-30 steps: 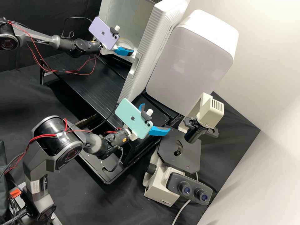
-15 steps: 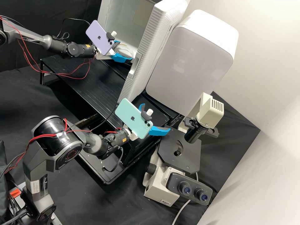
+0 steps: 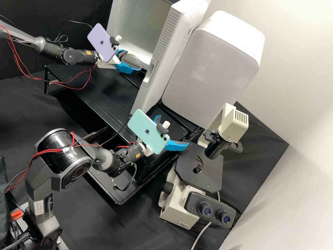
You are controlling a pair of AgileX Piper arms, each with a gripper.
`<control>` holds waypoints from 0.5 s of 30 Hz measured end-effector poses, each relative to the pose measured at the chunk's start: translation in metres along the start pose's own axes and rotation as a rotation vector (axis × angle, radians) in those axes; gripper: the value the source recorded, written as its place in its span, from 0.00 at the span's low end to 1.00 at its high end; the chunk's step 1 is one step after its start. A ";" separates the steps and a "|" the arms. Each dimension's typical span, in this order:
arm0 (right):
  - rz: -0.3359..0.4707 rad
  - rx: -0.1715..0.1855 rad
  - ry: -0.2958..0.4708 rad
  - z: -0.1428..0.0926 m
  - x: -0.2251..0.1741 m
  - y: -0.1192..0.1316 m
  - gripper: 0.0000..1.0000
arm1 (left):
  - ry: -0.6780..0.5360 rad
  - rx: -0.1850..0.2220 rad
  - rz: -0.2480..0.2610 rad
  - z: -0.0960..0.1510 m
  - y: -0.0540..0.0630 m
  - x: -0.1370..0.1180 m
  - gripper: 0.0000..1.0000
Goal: Take the petri dish out of the incubator
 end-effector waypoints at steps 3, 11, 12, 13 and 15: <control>0.000 0.000 0.000 0.000 0.000 0.000 1.00 | -0.010 -0.003 -0.014 -0.001 -0.004 -0.010 0.00; 0.000 0.000 0.000 0.000 0.000 0.000 1.00 | -0.018 -0.024 -0.049 -0.006 -0.017 -0.039 0.00; 0.000 0.000 0.000 0.000 0.000 0.000 1.00 | -0.016 -0.021 -0.058 -0.007 -0.020 -0.042 0.00; 0.000 0.000 0.000 0.000 0.000 0.000 1.00 | -0.011 -0.022 -0.057 -0.009 -0.022 -0.046 0.00; 0.000 0.000 0.000 0.000 0.000 0.000 1.00 | -0.007 -0.012 -0.049 -0.010 -0.025 -0.054 0.00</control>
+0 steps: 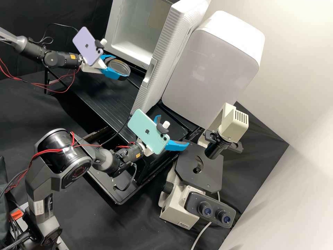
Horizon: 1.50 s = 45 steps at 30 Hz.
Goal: Take the petri dish out of the incubator
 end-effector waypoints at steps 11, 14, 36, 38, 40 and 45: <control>0.000 0.000 0.000 0.000 0.000 0.000 1.00 | 0.005 -0.018 -0.006 -0.005 -0.025 -0.033 0.00; 0.000 0.000 0.000 0.000 0.000 0.000 1.00 | -0.001 -0.014 -0.008 -0.005 -0.032 -0.042 0.00; 0.000 0.000 0.000 0.000 0.000 0.000 1.00 | -0.014 0.021 0.001 -0.005 -0.060 -0.070 0.00; 0.000 0.000 0.000 0.000 0.000 0.000 1.00 | -0.015 0.023 0.002 -0.005 -0.061 -0.071 0.00; 0.000 0.000 0.000 0.000 0.000 0.000 1.00 | -0.016 0.009 0.004 -0.005 -0.061 -0.071 0.00; 0.000 0.000 0.000 0.000 0.000 0.000 1.00 | -0.066 -0.031 0.003 -0.003 -0.060 -0.079 0.00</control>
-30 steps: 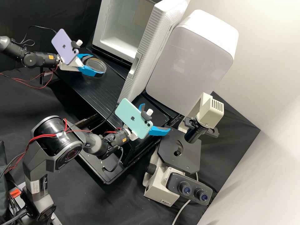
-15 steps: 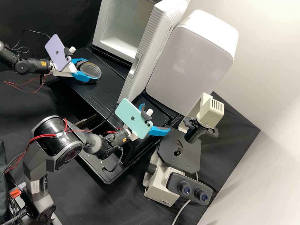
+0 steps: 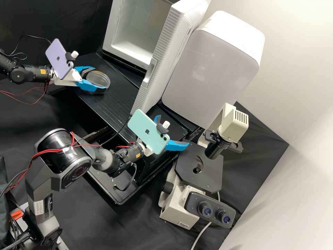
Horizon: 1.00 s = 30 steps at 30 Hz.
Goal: Take the petri dish out of the incubator
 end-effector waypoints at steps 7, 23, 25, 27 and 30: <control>0.000 0.000 0.000 0.000 0.000 0.000 1.00 | -0.099 0.007 0.014 0.010 0.007 -0.011 0.00; 0.000 0.000 0.000 0.000 0.000 0.000 1.00 | -0.120 -0.029 -0.061 0.010 -0.002 -0.009 0.00; 0.000 0.000 0.000 0.000 0.000 0.000 1.00 | -0.106 -0.039 -0.071 0.007 -0.004 -0.006 0.00; 0.000 0.000 0.000 0.000 0.000 0.000 1.00 | -0.094 -0.045 -0.075 0.004 -0.006 -0.003 0.00; 0.000 0.000 0.000 0.000 0.000 0.000 1.00 | -0.090 -0.037 -0.069 0.002 -0.006 0.002 0.00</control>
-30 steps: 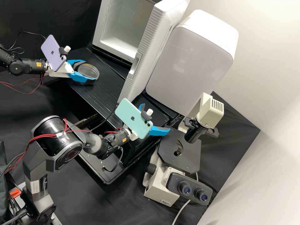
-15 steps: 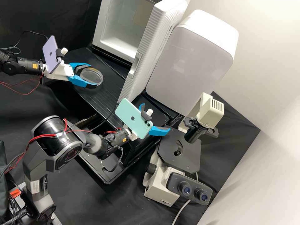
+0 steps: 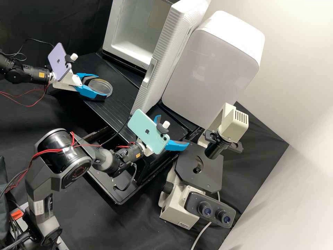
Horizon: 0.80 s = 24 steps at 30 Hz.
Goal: Take the petri dish out of the incubator
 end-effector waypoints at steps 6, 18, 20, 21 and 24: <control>0.000 0.000 0.000 0.000 0.000 0.000 1.00 | -0.001 0.002 0.006 0.000 -0.001 0.003 0.00; 0.000 0.000 0.000 0.000 0.000 0.000 1.00 | -0.009 0.016 -0.003 0.003 -0.004 0.004 1.00; 0.000 0.000 0.000 0.000 0.000 0.000 1.00 | -0.004 0.020 -0.003 0.003 -0.004 0.004 1.00; 0.000 0.000 0.000 0.000 0.000 0.000 1.00 | -0.005 0.021 -0.003 0.004 -0.004 0.004 1.00; 0.000 0.000 0.000 0.000 0.000 0.000 1.00 | 0.004 0.040 0.005 0.004 -0.004 0.004 1.00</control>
